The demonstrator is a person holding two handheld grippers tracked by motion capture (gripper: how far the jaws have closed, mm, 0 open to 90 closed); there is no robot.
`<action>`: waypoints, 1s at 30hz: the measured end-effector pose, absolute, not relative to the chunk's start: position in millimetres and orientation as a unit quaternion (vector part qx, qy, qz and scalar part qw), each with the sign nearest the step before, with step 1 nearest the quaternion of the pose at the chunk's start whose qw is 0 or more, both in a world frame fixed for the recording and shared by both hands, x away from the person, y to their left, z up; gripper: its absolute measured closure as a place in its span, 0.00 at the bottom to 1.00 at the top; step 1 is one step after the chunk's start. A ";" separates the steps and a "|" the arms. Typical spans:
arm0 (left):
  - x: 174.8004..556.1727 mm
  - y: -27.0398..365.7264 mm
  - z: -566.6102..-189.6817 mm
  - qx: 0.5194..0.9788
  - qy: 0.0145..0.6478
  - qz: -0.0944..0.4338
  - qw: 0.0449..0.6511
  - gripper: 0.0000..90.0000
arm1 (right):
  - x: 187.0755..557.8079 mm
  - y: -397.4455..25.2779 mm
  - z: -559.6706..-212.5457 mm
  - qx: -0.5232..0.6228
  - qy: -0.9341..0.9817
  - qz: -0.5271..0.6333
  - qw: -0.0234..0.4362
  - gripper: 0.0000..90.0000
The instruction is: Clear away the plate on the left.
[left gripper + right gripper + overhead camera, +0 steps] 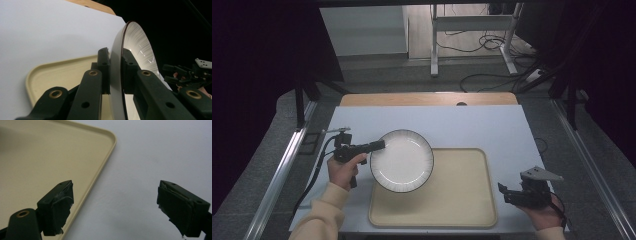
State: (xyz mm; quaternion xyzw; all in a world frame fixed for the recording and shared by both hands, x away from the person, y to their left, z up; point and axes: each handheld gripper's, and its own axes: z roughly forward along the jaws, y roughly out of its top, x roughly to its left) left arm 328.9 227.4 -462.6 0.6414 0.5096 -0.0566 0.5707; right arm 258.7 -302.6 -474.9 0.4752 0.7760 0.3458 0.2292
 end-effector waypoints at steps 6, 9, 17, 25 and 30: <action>332.0 211.6 -462.2 0.651 0.497 -0.067 0.569 0.90 | 258.7 -302.6 -475.4 0.476 0.776 0.345 0.229 0.16; 333.3 205.5 -461.1 0.654 0.493 -0.070 0.570 0.90 | 258.7 -302.6 -475.5 0.476 0.776 0.345 0.229 0.16; 335.8 188.1 -460.5 0.660 0.480 -0.082 0.572 0.90 | 258.5 -302.1 -475.7 0.476 0.776 0.344 0.229 0.16; 338.0 172.2 -469.4 0.672 0.474 -0.091 0.562 0.90 | 258.5 -303.0 -476.1 0.478 0.776 0.343 0.229 0.17; 340.0 165.0 -477.2 0.676 0.475 -0.100 0.555 0.90 | 258.6 -302.6 -476.4 0.478 0.776 0.342 0.229 0.17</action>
